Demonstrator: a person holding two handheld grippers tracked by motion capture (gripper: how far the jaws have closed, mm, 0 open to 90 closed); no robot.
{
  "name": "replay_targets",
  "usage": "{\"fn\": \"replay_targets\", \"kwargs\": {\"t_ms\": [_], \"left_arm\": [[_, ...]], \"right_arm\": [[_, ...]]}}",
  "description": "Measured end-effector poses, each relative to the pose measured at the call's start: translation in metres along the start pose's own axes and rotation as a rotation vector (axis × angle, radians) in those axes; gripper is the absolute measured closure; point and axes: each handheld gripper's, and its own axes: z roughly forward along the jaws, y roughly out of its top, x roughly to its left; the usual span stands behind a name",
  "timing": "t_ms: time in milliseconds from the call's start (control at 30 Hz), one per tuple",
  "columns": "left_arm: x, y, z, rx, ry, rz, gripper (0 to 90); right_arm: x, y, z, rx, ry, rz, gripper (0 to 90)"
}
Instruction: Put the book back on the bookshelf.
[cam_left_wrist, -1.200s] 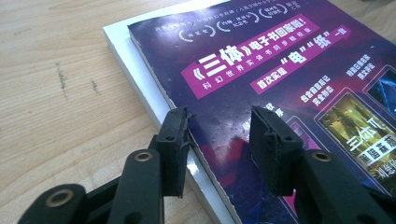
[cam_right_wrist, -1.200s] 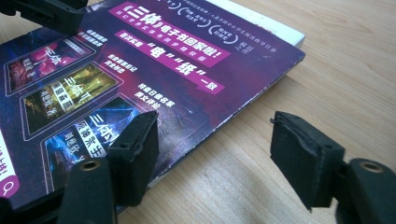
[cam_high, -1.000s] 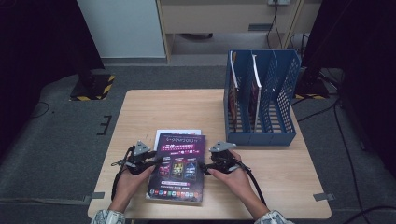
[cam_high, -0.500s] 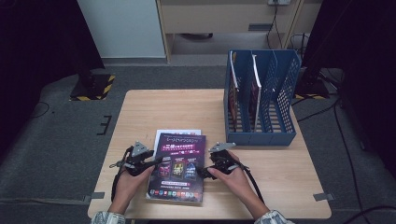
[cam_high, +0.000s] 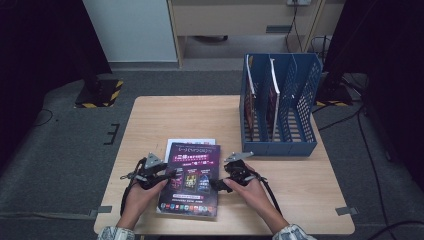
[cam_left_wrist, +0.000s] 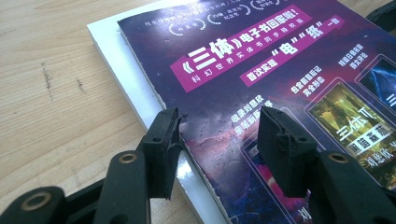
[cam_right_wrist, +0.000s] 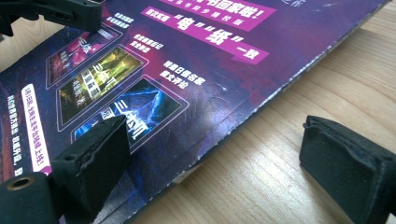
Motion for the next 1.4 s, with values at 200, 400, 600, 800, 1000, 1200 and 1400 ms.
{"fn": "replay_targets", "kwargs": {"t_ms": [200,400,600,800,1000,1200,1400], "left_arm": [[0.0,0.0,0.0,0.0,0.0,-0.001,48.3],[0.0,0.0,0.0,-0.002,0.0,-0.002,48.2],[0.0,0.0,0.0,0.0,-0.001,0.0,48.2],[0.001,-0.001,0.0,0.001,-0.006,-0.006,48.1],[0.004,-0.001,0.0,-0.002,-0.018,-0.015,47.8],[0.005,-0.002,-0.001,-0.002,-0.02,-0.018,47.5],[0.005,-0.003,-0.001,-0.003,-0.021,-0.022,47.5]], "right_arm": [[0.0,0.001,0.003,-0.001,0.017,-0.025,8.8],[0.002,0.003,0.008,-0.01,0.039,-0.04,8.8],[0.003,0.004,0.012,-0.02,0.047,-0.05,7.9],[0.002,0.004,0.012,-0.041,0.054,-0.006,11.8],[0.005,0.009,0.008,-0.056,0.042,-0.025,12.7],[0.013,0.025,0.002,-0.09,0.041,-0.047,12.8],[0.016,0.046,0.009,-0.094,0.053,-0.053,12.5]]}}
